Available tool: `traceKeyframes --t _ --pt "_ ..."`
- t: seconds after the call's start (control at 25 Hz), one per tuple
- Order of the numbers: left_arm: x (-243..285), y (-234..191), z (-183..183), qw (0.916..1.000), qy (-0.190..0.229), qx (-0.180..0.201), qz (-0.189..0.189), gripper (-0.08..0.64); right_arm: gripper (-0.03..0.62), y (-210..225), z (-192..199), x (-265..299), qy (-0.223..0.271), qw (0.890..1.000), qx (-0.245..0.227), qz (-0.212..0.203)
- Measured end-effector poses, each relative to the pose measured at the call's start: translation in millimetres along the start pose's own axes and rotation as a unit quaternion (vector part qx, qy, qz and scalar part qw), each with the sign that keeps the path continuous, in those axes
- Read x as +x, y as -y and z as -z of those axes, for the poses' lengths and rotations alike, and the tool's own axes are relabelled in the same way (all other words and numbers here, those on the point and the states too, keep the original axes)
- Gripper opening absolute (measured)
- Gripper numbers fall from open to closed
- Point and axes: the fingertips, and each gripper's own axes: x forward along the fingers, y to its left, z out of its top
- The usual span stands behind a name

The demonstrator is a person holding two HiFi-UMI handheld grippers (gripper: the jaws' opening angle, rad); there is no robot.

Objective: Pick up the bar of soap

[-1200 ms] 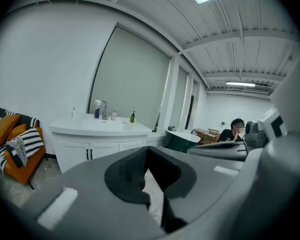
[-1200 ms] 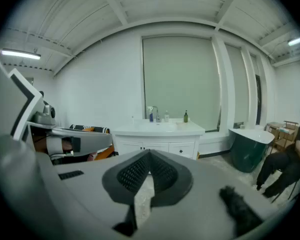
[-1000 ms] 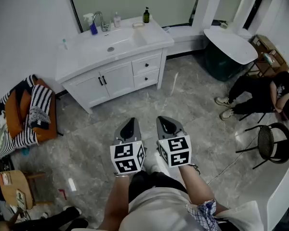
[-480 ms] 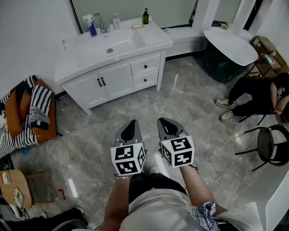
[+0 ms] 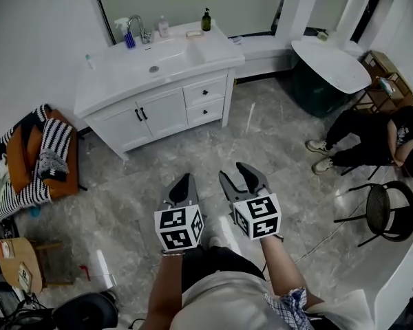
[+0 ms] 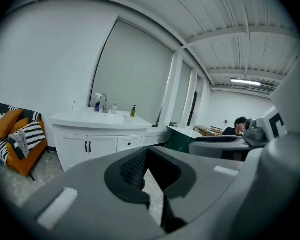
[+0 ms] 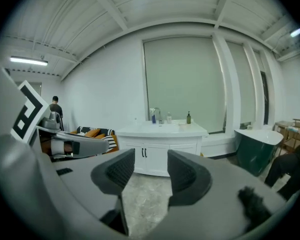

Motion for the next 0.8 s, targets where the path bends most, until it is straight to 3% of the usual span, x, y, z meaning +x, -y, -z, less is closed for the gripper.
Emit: traceKeyframes --t 0.24,0.52,0.8 --pt "1 0 -3 1.0 0.001 0.003 -0.007 0.008 0.209 7 -4 5 0.001 1.0 -0.004 -0.006" --pt "10 -12 -3 0.9999 0.002 0.002 -0.017 0.008 0.209 19 -7 17 0.018 1.0 0.025 0.004" --pt "43 -18 -16 0.9999 0.011 0.009 -0.004 0.008 0.209 38 -11 42 0.017 1.0 0.017 0.014"
